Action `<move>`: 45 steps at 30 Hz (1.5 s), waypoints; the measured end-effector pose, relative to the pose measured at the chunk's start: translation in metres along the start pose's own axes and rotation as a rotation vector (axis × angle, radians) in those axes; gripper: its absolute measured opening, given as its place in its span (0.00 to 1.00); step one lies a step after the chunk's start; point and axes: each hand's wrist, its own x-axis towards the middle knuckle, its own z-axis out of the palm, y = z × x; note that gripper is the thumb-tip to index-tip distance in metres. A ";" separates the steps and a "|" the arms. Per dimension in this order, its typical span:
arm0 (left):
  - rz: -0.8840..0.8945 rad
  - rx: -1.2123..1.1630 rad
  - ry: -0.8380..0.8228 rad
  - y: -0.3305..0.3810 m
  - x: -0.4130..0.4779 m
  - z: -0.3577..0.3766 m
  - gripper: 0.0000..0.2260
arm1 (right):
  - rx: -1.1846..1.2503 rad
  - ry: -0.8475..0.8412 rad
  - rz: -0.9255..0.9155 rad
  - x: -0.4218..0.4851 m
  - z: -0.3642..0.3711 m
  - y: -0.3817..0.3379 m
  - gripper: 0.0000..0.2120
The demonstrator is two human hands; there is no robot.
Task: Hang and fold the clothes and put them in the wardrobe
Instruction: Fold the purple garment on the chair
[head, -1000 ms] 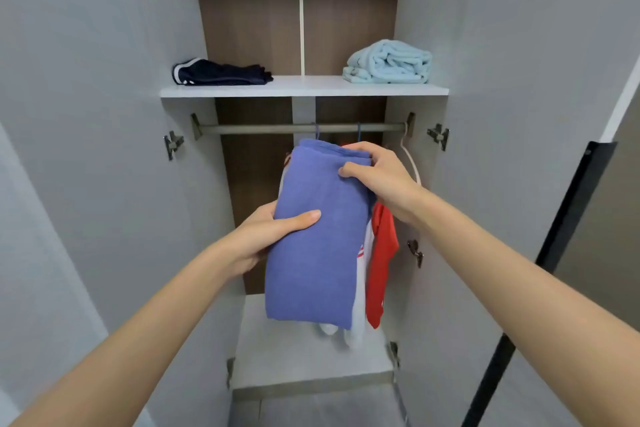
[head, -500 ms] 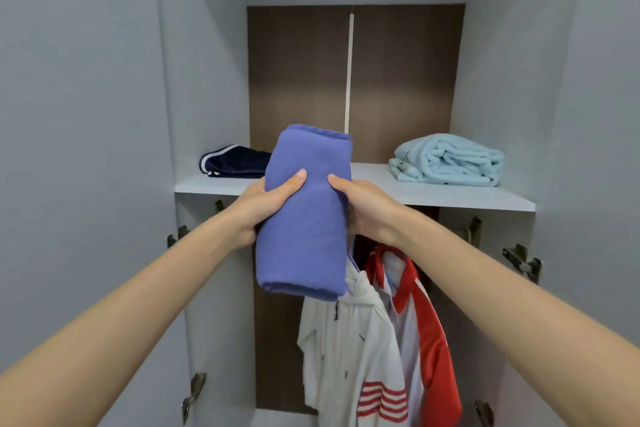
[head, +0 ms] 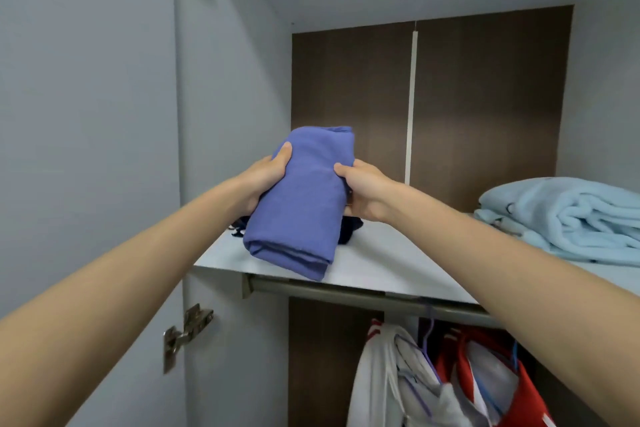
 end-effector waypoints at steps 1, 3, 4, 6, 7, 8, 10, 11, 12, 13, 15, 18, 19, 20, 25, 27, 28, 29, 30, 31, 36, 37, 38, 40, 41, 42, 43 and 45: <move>-0.003 0.014 0.000 -0.001 0.018 -0.007 0.21 | 0.015 -0.010 0.003 0.017 0.003 -0.001 0.11; -0.004 0.045 0.011 -0.001 0.053 -0.020 0.22 | 0.030 -0.013 0.010 0.051 0.010 -0.001 0.12; -0.001 0.060 0.020 -0.001 0.070 -0.026 0.23 | 0.028 -0.006 0.016 0.068 0.013 -0.002 0.13; 0.002 0.106 0.036 -0.003 0.105 -0.037 0.24 | 0.035 0.023 0.028 0.102 0.019 0.000 0.12; 0.013 0.141 0.054 -0.007 0.124 -0.041 0.24 | 0.042 0.036 0.035 0.119 0.021 0.002 0.12; 0.036 0.194 0.085 -0.012 0.142 -0.044 0.24 | 0.038 0.041 0.041 0.134 0.023 0.006 0.12; 0.108 0.417 0.198 -0.030 0.175 -0.052 0.23 | -0.030 0.030 0.067 0.162 0.024 0.020 0.14; 0.135 0.597 0.265 -0.040 0.186 -0.056 0.22 | -0.088 0.024 0.100 0.173 0.024 0.028 0.14; 0.151 0.785 0.308 -0.050 0.195 -0.059 0.22 | -0.168 0.025 0.136 0.182 0.024 0.037 0.15; 0.163 0.937 0.305 -0.059 0.202 -0.060 0.22 | -0.287 0.037 0.150 0.191 0.023 0.046 0.16; 0.190 1.117 0.179 -0.073 0.214 -0.054 0.20 | -0.608 0.096 0.085 0.206 0.021 0.058 0.25; 0.165 1.270 -0.033 -0.092 0.227 -0.031 0.19 | -0.904 0.065 -0.063 0.216 0.021 0.068 0.25; 0.125 1.317 -0.090 -0.097 0.228 -0.025 0.20 | -0.961 0.018 -0.046 0.217 0.021 0.072 0.21; 0.092 1.357 -0.132 -0.101 0.228 -0.021 0.20 | -1.027 -0.035 -0.009 0.217 0.021 0.077 0.18; 0.099 1.281 -0.119 -0.102 0.216 -0.025 0.20 | -1.199 -0.099 -0.051 0.206 0.008 0.083 0.22; 0.137 1.204 -0.062 -0.093 0.203 -0.026 0.20 | -1.166 -0.060 -0.104 0.194 0.001 0.077 0.22; 0.163 1.175 -0.034 -0.086 0.194 -0.025 0.20 | -1.143 -0.038 -0.126 0.187 -0.003 0.074 0.21; 0.196 1.152 -0.011 -0.079 0.183 -0.022 0.20 | -1.116 -0.009 -0.146 0.179 -0.007 0.070 0.21; 0.238 1.129 0.008 -0.071 0.172 -0.018 0.20 | -1.083 0.025 -0.165 0.169 -0.013 0.065 0.21; 0.281 1.105 0.024 -0.063 0.159 -0.013 0.20 | -1.038 0.064 -0.179 0.157 -0.019 0.060 0.21; 0.386 0.936 0.076 -0.035 0.081 0.016 0.19 | -0.826 0.200 -0.222 0.083 -0.055 0.041 0.17; 0.392 0.905 0.082 -0.032 0.063 0.023 0.19 | -0.796 0.215 -0.230 0.066 -0.062 0.039 0.15; 0.401 0.879 0.089 -0.030 0.046 0.030 0.19 | -0.765 0.224 -0.236 0.049 -0.068 0.037 0.14; 0.411 0.832 0.093 -0.027 0.011 0.044 0.19 | -0.723 0.231 -0.239 0.015 -0.078 0.037 0.13; 0.409 0.808 0.085 -0.027 -0.006 0.052 0.19 | -0.721 0.230 -0.243 -0.002 -0.082 0.037 0.12; 0.408 0.783 0.073 -0.028 -0.023 0.060 0.19 | -0.732 0.227 -0.251 -0.019 -0.085 0.038 0.12; 0.409 0.757 0.060 -0.029 -0.039 0.068 0.20 | -0.754 0.222 -0.267 -0.036 -0.088 0.039 0.12; 0.412 0.713 0.044 -0.029 -0.069 0.082 0.19 | -0.824 0.216 -0.313 -0.070 -0.093 0.042 0.12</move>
